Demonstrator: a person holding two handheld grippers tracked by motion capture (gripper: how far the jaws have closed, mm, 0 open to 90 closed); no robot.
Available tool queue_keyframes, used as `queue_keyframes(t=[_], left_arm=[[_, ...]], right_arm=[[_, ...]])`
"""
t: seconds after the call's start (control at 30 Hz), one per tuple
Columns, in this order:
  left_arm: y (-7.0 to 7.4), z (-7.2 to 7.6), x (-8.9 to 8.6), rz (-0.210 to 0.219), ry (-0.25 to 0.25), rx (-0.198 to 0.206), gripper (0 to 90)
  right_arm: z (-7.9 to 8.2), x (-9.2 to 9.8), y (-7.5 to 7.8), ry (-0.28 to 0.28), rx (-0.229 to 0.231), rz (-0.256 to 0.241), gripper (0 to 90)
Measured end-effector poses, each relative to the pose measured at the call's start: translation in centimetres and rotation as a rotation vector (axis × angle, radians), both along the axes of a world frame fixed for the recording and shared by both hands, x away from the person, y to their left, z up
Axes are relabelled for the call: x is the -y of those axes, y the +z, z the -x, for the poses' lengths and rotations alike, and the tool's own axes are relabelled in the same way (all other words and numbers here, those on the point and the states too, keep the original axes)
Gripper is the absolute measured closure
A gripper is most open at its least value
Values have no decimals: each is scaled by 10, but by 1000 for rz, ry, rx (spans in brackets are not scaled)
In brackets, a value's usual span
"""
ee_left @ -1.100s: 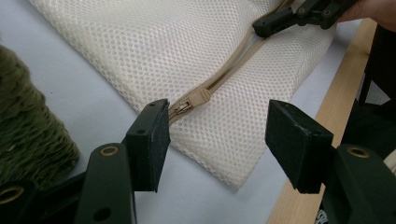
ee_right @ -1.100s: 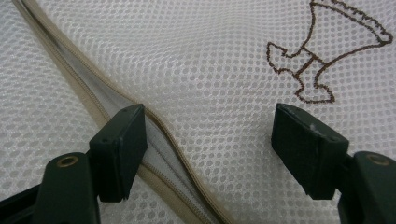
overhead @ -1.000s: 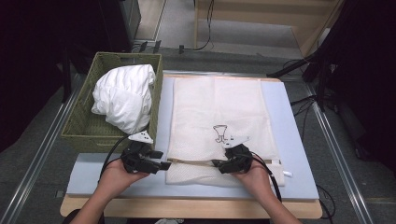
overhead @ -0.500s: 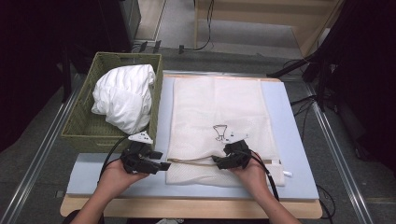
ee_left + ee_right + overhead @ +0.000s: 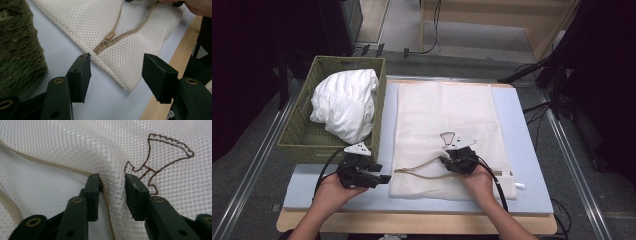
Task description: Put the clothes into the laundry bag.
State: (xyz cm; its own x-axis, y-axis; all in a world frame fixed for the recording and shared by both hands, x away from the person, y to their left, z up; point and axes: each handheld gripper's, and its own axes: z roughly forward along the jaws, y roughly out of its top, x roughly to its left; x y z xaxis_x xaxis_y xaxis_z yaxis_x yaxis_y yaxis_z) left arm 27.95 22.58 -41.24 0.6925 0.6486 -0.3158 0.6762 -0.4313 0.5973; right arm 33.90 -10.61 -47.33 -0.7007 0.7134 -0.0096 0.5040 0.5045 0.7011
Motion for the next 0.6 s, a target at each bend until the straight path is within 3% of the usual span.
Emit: queue_keyframes(t=[0.13, 0.3, 0.6], left_arm=[[0, 2, -2, 0, 6, -3, 411], [0, 4, -5, 3, 8, -6, 411], [0, 7, -7, 4, 16, -6, 410]], right_arm=[[-5, -1, 1, -10, -2, 8, 814], [-11, 3, 6, -31, -54, -33, 854], [-14, 5, 26, -42, -51, -77, 859]])
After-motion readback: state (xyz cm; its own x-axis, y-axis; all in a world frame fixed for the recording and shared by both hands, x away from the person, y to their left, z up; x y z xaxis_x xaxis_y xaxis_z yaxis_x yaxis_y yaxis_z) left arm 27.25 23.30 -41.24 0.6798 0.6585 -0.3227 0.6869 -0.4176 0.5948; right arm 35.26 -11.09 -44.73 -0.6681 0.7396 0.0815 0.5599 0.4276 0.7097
